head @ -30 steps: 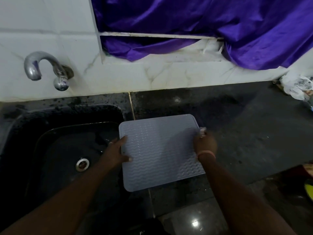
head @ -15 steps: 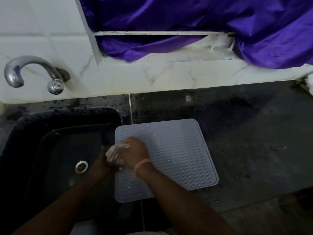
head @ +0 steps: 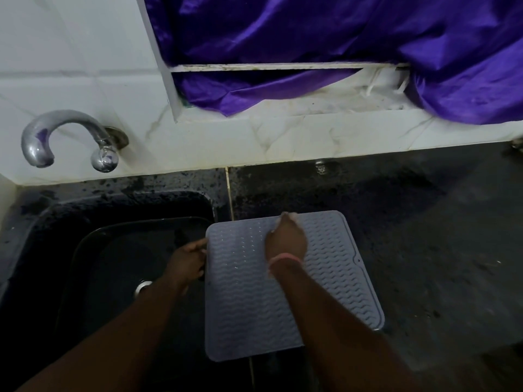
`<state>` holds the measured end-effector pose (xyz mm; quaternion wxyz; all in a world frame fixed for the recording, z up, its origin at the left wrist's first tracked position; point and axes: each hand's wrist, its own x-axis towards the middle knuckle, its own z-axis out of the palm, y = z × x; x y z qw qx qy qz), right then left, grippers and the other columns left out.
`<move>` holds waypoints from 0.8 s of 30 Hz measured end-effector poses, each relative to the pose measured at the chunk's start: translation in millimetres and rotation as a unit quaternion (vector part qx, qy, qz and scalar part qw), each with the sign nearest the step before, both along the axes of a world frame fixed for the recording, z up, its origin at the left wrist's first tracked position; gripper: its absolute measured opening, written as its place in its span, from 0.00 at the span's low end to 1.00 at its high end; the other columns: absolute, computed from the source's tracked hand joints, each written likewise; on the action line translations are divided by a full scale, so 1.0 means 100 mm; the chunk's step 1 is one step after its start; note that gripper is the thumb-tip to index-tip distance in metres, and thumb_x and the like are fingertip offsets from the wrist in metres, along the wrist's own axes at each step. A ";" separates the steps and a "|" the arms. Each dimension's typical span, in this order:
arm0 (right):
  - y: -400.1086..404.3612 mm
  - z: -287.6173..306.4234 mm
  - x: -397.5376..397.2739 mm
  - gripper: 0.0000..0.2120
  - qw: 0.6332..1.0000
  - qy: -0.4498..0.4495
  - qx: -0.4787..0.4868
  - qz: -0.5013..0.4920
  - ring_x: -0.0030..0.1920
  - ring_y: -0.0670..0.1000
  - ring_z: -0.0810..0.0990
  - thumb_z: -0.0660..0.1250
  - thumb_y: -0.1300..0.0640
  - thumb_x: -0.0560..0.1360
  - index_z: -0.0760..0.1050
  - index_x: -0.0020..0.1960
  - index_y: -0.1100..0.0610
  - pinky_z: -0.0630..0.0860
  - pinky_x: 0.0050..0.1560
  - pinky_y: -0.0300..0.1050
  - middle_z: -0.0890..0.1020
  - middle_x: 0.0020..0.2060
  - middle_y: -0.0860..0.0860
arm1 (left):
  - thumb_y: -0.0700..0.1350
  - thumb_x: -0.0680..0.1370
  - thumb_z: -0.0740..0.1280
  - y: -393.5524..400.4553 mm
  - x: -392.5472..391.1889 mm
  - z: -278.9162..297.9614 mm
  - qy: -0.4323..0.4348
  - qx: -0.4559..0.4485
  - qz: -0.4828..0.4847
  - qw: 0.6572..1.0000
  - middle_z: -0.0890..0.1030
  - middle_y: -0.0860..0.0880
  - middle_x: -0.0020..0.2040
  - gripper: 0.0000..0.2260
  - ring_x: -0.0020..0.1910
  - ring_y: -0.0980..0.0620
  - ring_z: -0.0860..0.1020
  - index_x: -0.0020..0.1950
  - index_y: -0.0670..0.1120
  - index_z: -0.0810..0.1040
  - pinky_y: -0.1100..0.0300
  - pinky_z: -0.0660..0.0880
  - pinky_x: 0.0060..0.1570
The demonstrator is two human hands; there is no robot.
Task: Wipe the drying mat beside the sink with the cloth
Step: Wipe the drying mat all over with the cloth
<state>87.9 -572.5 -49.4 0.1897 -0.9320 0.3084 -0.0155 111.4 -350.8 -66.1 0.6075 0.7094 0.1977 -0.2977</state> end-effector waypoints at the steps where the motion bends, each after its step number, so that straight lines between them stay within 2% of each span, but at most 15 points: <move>1: 0.26 -0.03 0.00 0.21 0.999 -0.016 0.008 0.034 0.56 0.54 0.82 0.65 0.53 0.77 0.72 0.69 0.56 0.79 0.55 0.46 0.82 0.58 0.54 | 0.39 0.83 0.59 -0.01 -0.01 0.01 0.008 -0.004 0.008 1.000 0.87 0.54 0.46 0.15 0.50 0.51 0.83 0.57 0.57 0.80 0.57 0.77 0.41; 3: 0.66 -0.03 -0.04 0.22 0.991 -0.049 0.070 0.102 0.63 0.53 0.79 0.65 0.53 0.76 0.73 0.69 0.56 0.76 0.64 0.47 0.79 0.64 0.54 | 0.38 0.84 0.58 -0.03 -0.02 0.03 0.022 -0.027 0.022 0.999 0.87 0.55 0.44 0.16 0.49 0.50 0.84 0.55 0.57 0.80 0.56 0.78 0.41; 4: 0.76 -0.02 -0.05 0.21 0.982 -0.076 0.128 0.115 0.62 0.52 0.79 0.66 0.53 0.76 0.74 0.68 0.56 0.75 0.65 0.46 0.79 0.63 0.54 | 0.38 0.83 0.58 -0.04 -0.02 0.04 0.024 -0.036 0.025 0.999 0.87 0.53 0.45 0.16 0.49 0.49 0.84 0.55 0.56 0.80 0.55 0.79 0.41; 8: 0.55 0.14 -0.08 0.08 0.890 -0.200 0.410 -0.005 0.46 0.42 0.80 0.72 0.58 0.74 0.79 0.53 0.54 0.79 0.48 0.40 0.79 0.52 0.49 | 0.38 0.82 0.62 -0.08 0.00 0.06 0.015 -0.041 0.065 0.997 0.85 0.45 0.48 0.11 0.48 0.44 0.82 0.58 0.49 0.80 0.53 0.77 0.43; 10: 0.24 0.20 -0.20 0.04 0.840 -0.248 0.480 -0.047 0.42 0.42 0.82 0.71 0.61 0.76 0.80 0.50 0.53 0.78 0.41 0.38 0.84 0.44 0.46 | 0.39 0.82 0.64 -0.10 -0.02 0.06 0.013 -0.050 0.074 0.996 0.85 0.44 0.49 0.09 0.48 0.44 0.82 0.60 0.46 0.80 0.54 0.77 0.42; 11: 0.05 0.22 -0.29 0.04 0.833 -0.259 0.485 -0.057 0.42 0.42 0.82 0.71 0.60 0.77 0.81 0.51 0.54 0.79 0.40 0.38 0.85 0.43 0.46 | 0.39 0.82 0.64 -0.11 -0.04 0.06 0.010 -0.054 0.077 0.995 0.85 0.44 0.51 0.10 0.50 0.44 0.82 0.61 0.46 0.80 0.54 0.77 0.43; 12: -0.14 0.22 -0.38 0.04 0.846 -0.258 0.464 -0.053 0.44 0.43 0.83 0.71 0.59 0.77 0.81 0.53 0.55 0.79 0.43 0.39 0.85 0.45 0.47 | 0.40 0.82 0.64 -0.11 -0.04 0.05 0.008 -0.055 0.081 0.995 0.85 0.43 0.52 0.10 0.51 0.43 0.82 0.62 0.45 0.80 0.54 0.78 0.44; 13: -0.34 0.20 -0.47 0.07 0.878 -0.234 0.416 -0.036 0.47 0.44 0.83 0.72 0.58 0.77 0.80 0.54 0.56 0.80 0.47 0.42 0.85 0.47 0.48 | 0.40 0.82 0.64 -0.11 -0.05 0.05 0.009 -0.056 0.086 0.995 0.85 0.43 0.54 0.11 0.53 0.44 0.82 0.63 0.45 0.80 0.54 0.78 0.44; 15: -0.66 0.14 -0.66 0.11 0.943 -0.135 0.304 -0.002 0.49 0.48 0.82 0.75 0.59 0.74 0.80 0.55 0.58 0.80 0.54 0.50 0.84 0.49 0.51 | 0.39 0.82 0.64 -0.10 -0.07 0.04 0.012 -0.058 0.098 0.993 0.85 0.44 0.54 0.11 0.53 0.45 0.83 0.62 0.46 0.80 0.55 0.78 0.43; 16: -0.76 0.13 -0.73 0.13 0.960 -0.093 0.266 -0.004 0.50 0.50 0.82 0.76 0.59 0.72 0.79 0.56 0.57 0.80 0.56 0.53 0.83 0.50 0.52 | 0.39 0.82 0.64 -0.10 -0.06 0.04 0.011 -0.058 0.099 0.993 0.85 0.45 0.54 0.10 0.52 0.46 0.83 0.61 0.47 0.80 0.55 0.78 0.42; 18: -0.83 0.15 -0.76 0.23 0.966 -0.077 0.247 0.001 0.56 0.52 0.81 0.77 0.58 0.69 0.74 0.61 0.52 0.80 0.58 0.54 0.81 0.55 0.50 | 0.39 0.81 0.65 -0.10 -0.06 0.02 0.011 -0.051 0.097 0.994 0.85 0.45 0.55 0.10 0.52 0.46 0.83 0.60 0.47 0.80 0.55 0.77 0.41; 19: -0.79 0.18 -0.73 0.32 0.961 -0.085 0.261 0.025 0.61 0.51 0.78 0.77 0.57 0.67 0.68 0.67 0.48 0.79 0.62 0.52 0.77 0.63 0.50 | 0.40 0.81 0.66 -0.11 -0.05 0.00 0.008 -0.047 0.098 0.994 0.84 0.44 0.55 0.10 0.52 0.45 0.82 0.62 0.47 0.80 0.55 0.77 0.41; 21: -0.68 0.19 -0.58 0.52 0.964 -0.032 0.257 0.064 0.70 0.50 0.67 0.79 0.54 0.67 0.49 0.79 0.42 0.69 0.71 0.53 0.62 0.75 0.47 | 0.40 0.81 0.67 -0.12 -0.05 -0.03 0.003 -0.041 0.091 0.995 0.83 0.44 0.57 0.12 0.54 0.44 0.82 0.64 0.46 0.79 0.54 0.77 0.42; 22: -0.63 0.19 -0.47 0.54 0.975 0.023 0.205 0.083 0.72 0.53 0.66 0.78 0.52 0.68 0.45 0.81 0.42 0.68 0.72 0.56 0.58 0.78 0.50 | 0.40 0.80 0.67 -0.12 -0.05 -0.05 -0.001 -0.043 0.084 0.996 0.83 0.45 0.59 0.13 0.55 0.44 0.81 0.65 0.46 0.79 0.54 0.78 0.43; 24: -0.61 0.19 -0.28 0.40 0.982 0.113 0.093 0.121 0.69 0.60 0.71 0.74 0.52 0.74 0.56 0.79 0.47 0.72 0.68 0.59 0.64 0.74 0.58 | 0.41 0.80 0.68 -0.12 -0.07 -0.08 -0.006 -0.049 0.073 0.996 0.82 0.45 0.60 0.14 0.57 0.45 0.81 0.66 0.47 0.78 0.52 0.79 0.48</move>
